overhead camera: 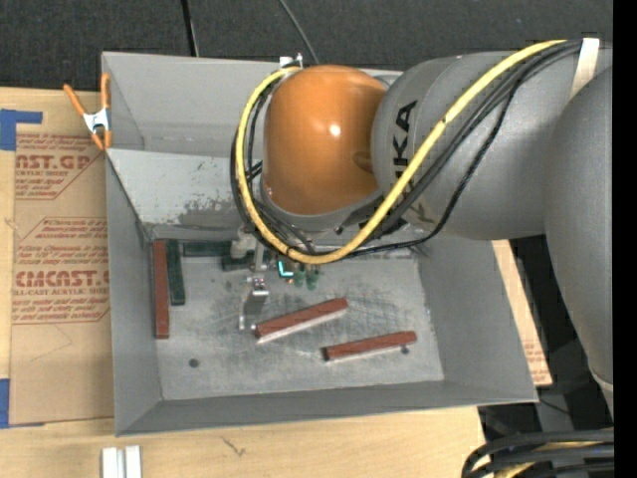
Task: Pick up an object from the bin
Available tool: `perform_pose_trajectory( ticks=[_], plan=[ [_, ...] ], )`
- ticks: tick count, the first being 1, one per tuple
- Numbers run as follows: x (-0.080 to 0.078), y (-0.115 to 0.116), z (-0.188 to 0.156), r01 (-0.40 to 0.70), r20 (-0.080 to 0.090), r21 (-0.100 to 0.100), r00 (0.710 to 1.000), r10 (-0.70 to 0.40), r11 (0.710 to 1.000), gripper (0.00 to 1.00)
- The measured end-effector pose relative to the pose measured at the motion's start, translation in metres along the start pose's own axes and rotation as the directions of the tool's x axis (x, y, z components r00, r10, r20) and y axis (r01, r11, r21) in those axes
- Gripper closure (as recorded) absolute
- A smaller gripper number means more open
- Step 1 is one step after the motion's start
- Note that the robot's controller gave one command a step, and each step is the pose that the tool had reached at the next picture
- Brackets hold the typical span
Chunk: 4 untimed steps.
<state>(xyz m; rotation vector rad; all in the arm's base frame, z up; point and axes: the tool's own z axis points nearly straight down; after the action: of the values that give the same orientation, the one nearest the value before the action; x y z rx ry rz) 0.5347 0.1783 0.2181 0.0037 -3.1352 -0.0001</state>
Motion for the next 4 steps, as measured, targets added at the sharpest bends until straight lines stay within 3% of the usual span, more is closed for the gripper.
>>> perform_pose_trajectory(
  ticks=[1, 2, 3, 4],
  plan=[
    [-0.002, -0.001, -0.004, -0.002, 0.007, -0.001, 1.0, 0.002, 1.0, 0.0],
    [0.022, -0.039, 0.059, 0.02, 0.011, -0.002, 1.0, -0.02, 1.0, 0.0],
    [0.014, -0.039, 0.107, 0.095, 0.004, 0.001, 0.995, -0.095, 0.995, 0.0],
    [0.009, -0.083, 0.123, 0.193, 0.007, 0.001, 0.981, -0.193, 0.981, 0.0]
  ],
)
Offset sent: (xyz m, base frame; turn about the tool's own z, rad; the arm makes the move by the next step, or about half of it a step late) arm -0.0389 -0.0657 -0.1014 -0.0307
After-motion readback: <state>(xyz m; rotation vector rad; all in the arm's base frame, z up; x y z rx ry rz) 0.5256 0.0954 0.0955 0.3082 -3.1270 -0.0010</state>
